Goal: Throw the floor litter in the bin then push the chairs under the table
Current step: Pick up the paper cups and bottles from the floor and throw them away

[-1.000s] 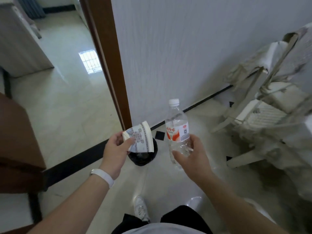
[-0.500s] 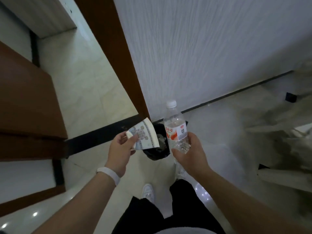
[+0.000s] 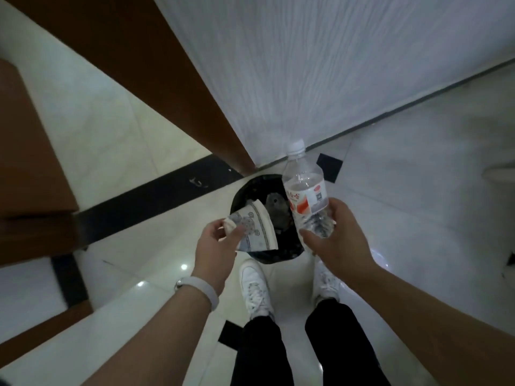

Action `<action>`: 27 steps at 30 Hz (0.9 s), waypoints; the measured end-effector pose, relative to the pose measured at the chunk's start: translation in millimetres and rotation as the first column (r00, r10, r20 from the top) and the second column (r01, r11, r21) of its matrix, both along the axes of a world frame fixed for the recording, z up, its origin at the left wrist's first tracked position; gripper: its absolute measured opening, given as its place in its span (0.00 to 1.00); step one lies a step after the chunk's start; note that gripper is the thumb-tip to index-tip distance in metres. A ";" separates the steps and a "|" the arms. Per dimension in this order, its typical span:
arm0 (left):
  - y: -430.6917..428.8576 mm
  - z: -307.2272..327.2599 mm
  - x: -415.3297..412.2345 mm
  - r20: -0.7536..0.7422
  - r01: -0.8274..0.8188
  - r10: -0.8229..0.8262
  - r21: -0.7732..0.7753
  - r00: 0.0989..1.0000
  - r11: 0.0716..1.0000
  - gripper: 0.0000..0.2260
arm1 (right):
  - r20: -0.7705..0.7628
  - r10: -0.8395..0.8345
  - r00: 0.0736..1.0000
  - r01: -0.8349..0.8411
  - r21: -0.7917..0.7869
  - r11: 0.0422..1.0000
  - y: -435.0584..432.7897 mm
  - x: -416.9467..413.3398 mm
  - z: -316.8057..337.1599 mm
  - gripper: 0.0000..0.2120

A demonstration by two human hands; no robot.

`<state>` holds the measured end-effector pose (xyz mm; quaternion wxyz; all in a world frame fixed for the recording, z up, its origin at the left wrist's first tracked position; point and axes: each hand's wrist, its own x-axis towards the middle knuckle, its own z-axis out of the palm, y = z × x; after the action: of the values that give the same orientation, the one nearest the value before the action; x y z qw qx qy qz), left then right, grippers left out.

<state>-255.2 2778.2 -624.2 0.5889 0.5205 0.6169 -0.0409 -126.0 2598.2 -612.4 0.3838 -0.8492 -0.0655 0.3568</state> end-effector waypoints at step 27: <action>-2.2 -86.2 22.5 -0.232 0.803 -0.786 0.351 0.573 0.481 0.21 | 0.259 0.505 0.823 -0.408 -0.348 0.844 -5.4 17.6 -104.5 0.23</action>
<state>-232.7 2776.0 -710.4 0.3637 0.8584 0.3108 -0.1849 -108.4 2592.8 -716.9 0.1459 -0.9016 -0.2837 0.2922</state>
